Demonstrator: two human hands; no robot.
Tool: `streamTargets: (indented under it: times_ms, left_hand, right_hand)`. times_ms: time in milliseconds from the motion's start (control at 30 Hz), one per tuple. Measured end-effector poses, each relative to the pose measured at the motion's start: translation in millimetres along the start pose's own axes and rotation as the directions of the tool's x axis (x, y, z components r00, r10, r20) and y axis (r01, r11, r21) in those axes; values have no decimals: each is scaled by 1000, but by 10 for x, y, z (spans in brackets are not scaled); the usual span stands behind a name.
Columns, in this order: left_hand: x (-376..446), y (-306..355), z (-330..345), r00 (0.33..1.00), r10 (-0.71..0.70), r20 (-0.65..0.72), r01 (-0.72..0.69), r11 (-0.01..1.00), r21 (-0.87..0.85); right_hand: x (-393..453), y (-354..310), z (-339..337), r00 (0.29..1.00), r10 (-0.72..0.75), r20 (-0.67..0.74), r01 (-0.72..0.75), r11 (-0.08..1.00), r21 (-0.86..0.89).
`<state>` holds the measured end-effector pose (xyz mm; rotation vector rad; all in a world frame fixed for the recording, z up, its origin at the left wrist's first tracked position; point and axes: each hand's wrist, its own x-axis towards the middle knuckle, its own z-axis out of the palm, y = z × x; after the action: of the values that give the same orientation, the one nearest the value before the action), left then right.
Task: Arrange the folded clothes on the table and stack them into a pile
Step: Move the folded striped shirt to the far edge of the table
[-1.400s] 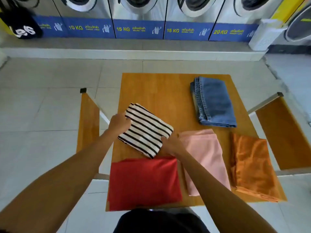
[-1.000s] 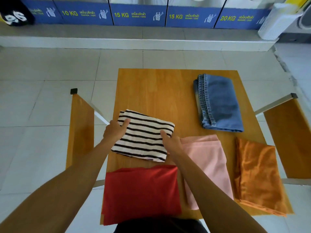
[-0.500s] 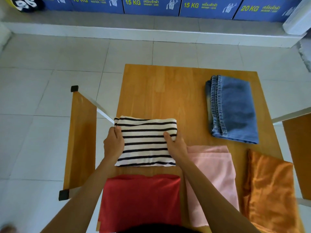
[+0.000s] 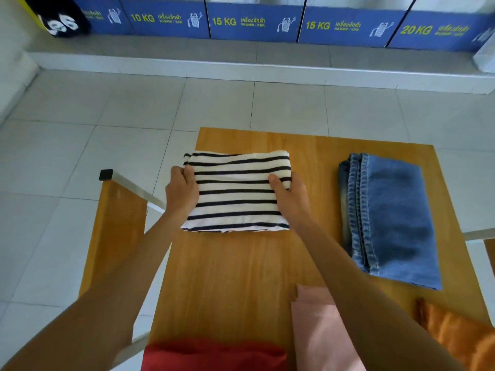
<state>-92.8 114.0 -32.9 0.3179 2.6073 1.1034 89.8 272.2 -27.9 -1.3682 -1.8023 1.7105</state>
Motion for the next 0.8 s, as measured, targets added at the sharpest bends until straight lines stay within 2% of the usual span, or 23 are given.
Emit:
streamTargets:
  times_ms: [100,300,500,667,800]
  left_hand:
    - [401,275,48,998,50,-43,-51,998,-26]
    - [1047,531,235,992,82,-91,-86,995,-41]
    - [1348,271,565,995,-1,-104,1,1000,-8]
    - [1394,136,678,984,102,-148,-96,994,50]
    - [1408,128,674,984,116,-136,-109,992,61]
  right_hand:
    - [391,-287,23,998,-61,-8,61,998,27]
    - [1008,-519,153,996,-85,-36,86,995,41]
    - [1349,-191,262,999,11,-31,-14,996,-88]
    - [1395,30,232,998,10,-62,-14,998,-67]
    - [1373,50,245,995,-18,-99,11,997,-75]
